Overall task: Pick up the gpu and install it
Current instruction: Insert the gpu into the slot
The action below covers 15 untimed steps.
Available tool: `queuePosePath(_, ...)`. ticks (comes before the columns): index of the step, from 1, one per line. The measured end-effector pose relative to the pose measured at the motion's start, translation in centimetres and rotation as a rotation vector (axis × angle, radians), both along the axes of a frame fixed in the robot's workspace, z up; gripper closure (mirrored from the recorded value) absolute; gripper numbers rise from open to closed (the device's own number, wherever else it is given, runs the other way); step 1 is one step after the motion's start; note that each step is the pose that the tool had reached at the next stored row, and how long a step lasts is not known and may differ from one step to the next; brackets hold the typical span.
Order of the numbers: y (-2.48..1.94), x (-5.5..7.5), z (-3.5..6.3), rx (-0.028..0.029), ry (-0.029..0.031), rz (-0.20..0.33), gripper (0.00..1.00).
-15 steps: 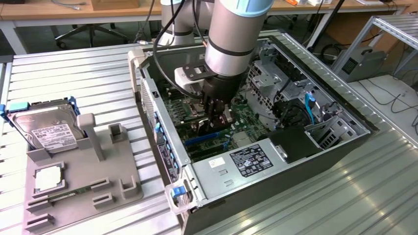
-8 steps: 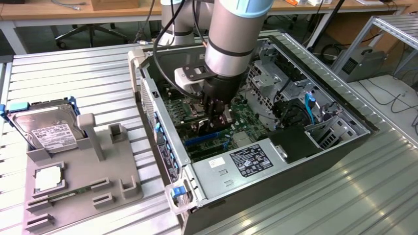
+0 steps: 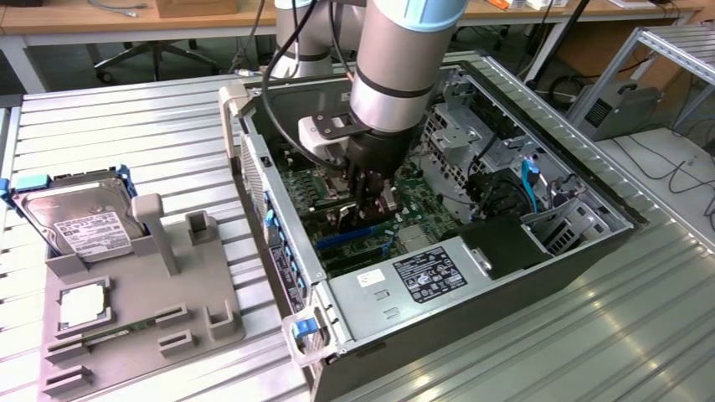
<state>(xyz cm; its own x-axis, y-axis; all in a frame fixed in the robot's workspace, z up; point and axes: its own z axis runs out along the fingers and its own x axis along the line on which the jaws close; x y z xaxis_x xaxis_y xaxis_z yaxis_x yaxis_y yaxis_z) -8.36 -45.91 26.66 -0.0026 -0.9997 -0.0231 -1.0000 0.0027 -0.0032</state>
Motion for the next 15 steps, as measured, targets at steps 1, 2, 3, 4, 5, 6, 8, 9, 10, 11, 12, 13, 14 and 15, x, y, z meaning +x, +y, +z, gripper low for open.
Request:
queuePosePath(1,0.00,0.00,-0.03,0.0001,-0.0001,0.000,0.73)
queuePosePath(2,0.00,0.00,-0.07,0.0000,0.0000,0.000,0.73)
queuePosePath(3,0.00,0.00,-0.11,-0.0002,0.0001,0.000,0.73)
queuePosePath(4,0.00,0.00,-0.11,-0.0004,0.0002,0.000,0.73)
queuePosePath(5,0.00,0.00,-0.12,-0.0003,0.0001,0.000,0.73)
queuePosePath(6,0.00,0.00,-0.13,-0.0003,0.0001,0.000,0.73)
queuePosePath(8,0.00,0.00,-0.16,-0.0004,0.0000,-0.001,0.73)
queuePosePath(9,0.00,-0.01,-0.19,-0.0005,0.0001,-0.003,0.73)
queuePosePath(10,-0.01,-0.03,-0.21,-0.0003,0.0000,-0.003,0.73)
queuePosePath(11,-0.01,-0.04,-0.21,-0.0004,0.0000,-0.003,0.73)
queuePosePath(12,-0.01,-0.05,-0.21,-0.0003,0.0000,-0.003,0.73)
queuePosePath(13,-0.02,-0.07,-0.22,-0.0004,0.0000,-0.003,0.73)
queuePosePath(14,-0.02,-0.08,-0.25,-0.0004,0.0000,-0.003,0.73)
queuePosePath(15,-0.02,-0.09,-0.29,-0.0003,0.0000,-0.003,0.73)
